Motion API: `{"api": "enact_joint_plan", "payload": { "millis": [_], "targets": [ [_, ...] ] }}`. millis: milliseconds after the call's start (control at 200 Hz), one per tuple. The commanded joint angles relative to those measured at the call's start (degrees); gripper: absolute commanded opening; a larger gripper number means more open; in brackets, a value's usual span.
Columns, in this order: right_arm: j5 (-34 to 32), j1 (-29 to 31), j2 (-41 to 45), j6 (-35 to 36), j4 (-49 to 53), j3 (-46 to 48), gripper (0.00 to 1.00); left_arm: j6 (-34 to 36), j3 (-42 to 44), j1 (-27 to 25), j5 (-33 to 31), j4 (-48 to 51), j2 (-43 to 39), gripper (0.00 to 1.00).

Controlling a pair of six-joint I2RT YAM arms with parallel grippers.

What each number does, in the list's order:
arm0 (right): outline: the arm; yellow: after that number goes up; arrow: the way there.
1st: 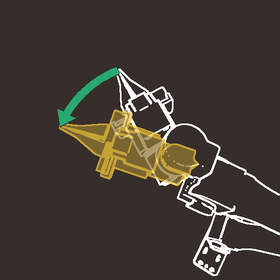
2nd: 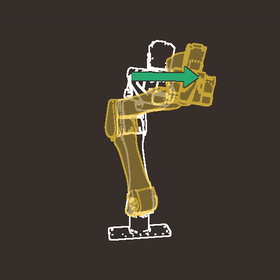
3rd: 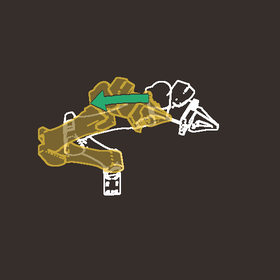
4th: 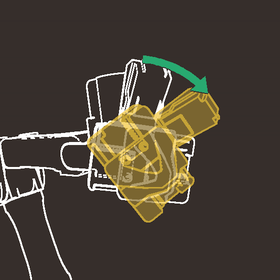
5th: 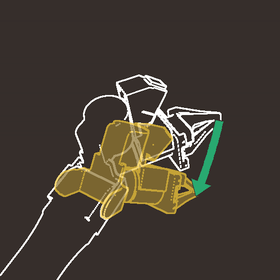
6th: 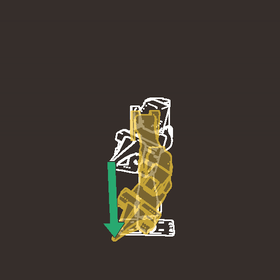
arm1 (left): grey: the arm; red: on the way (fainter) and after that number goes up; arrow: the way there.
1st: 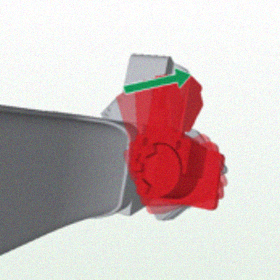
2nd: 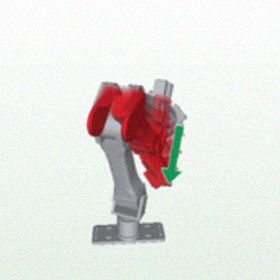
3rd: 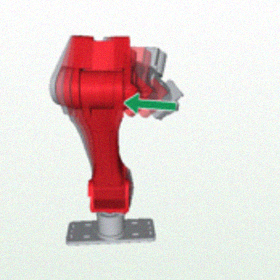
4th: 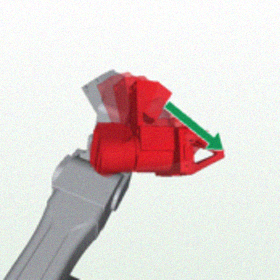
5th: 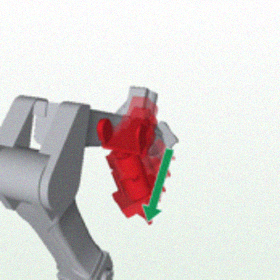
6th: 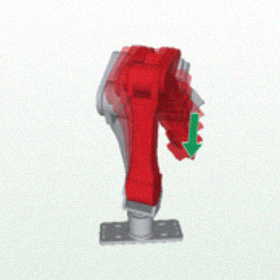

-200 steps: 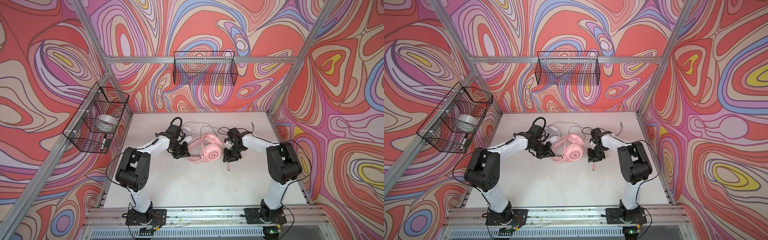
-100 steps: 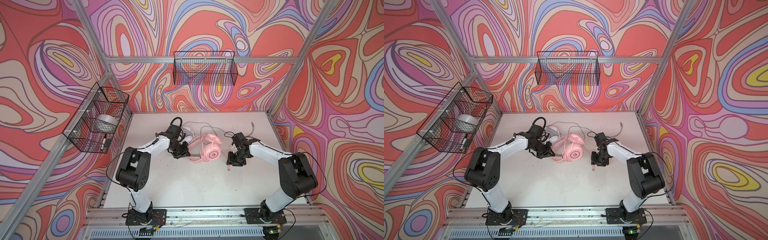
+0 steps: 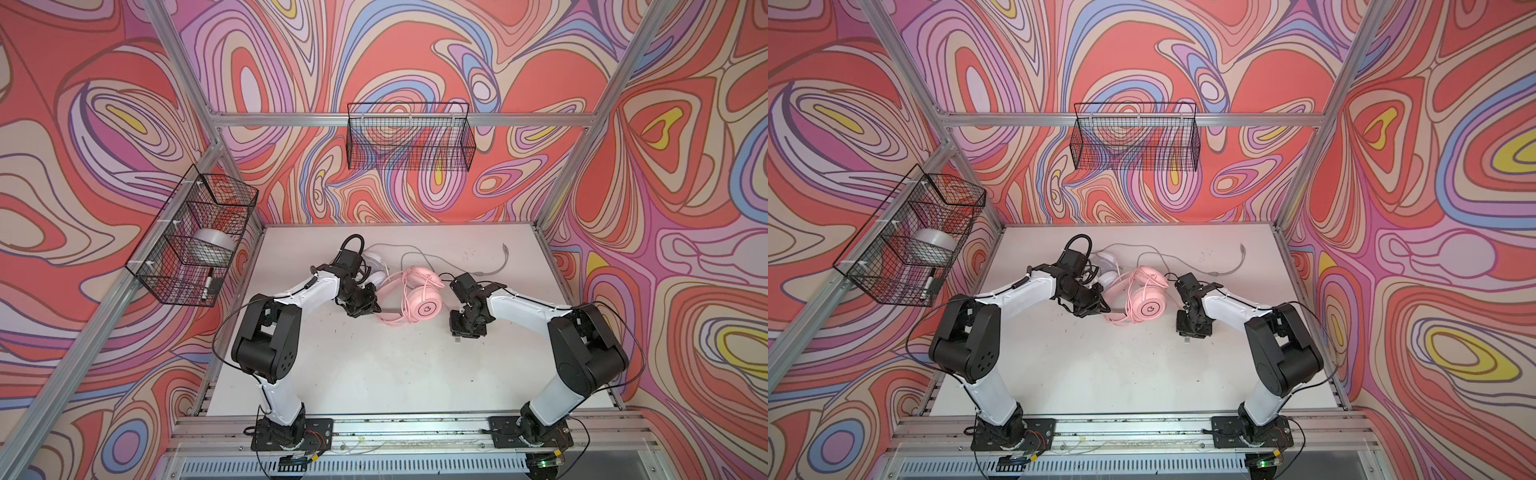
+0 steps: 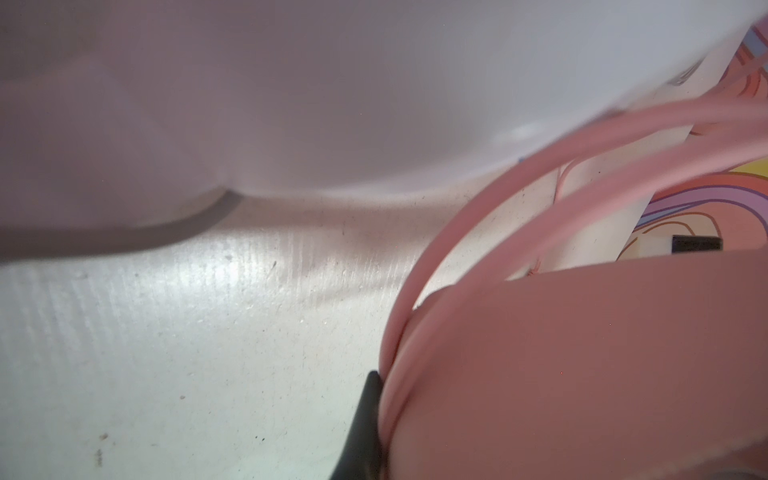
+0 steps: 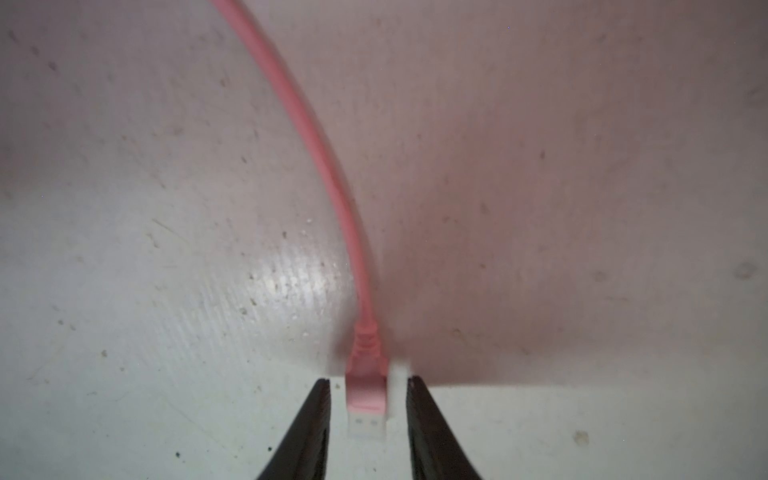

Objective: Wrap the headphones
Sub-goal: 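Close the right gripper on the pink USB plug, then lift the USB plug with the right gripper and carry it toward the headset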

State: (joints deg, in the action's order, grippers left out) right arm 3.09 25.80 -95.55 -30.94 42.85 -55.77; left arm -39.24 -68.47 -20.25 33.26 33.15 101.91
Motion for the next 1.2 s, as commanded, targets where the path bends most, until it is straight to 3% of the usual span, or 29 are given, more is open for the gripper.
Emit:
{"api": "enact_joint_plan", "payload": {
  "millis": [0,285,696,1192],
  "targets": [
    [-5.1,0.8,-0.8,-1.5,1.3,1.6,0.31,-0.6,0.1,0.3,2.5,-1.8,-0.1,0.0],
    [-5.2,0.8,-2.9,0.0,-1.8,3.0,0.26,-0.5,-0.2,0.3,1.7,-1.1,0.0,0.0],
    [-3.4,0.8,1.6,6.0,-3.2,3.9,0.0,-5.0,-0.7,0.3,-0.7,-1.6,-1.5,0.0],
    [-2.4,5.1,12.8,13.1,-5.5,5.7,0.0,-9.7,-11.7,0.4,-5.9,3.5,-0.8,0.0]
  ]
}}
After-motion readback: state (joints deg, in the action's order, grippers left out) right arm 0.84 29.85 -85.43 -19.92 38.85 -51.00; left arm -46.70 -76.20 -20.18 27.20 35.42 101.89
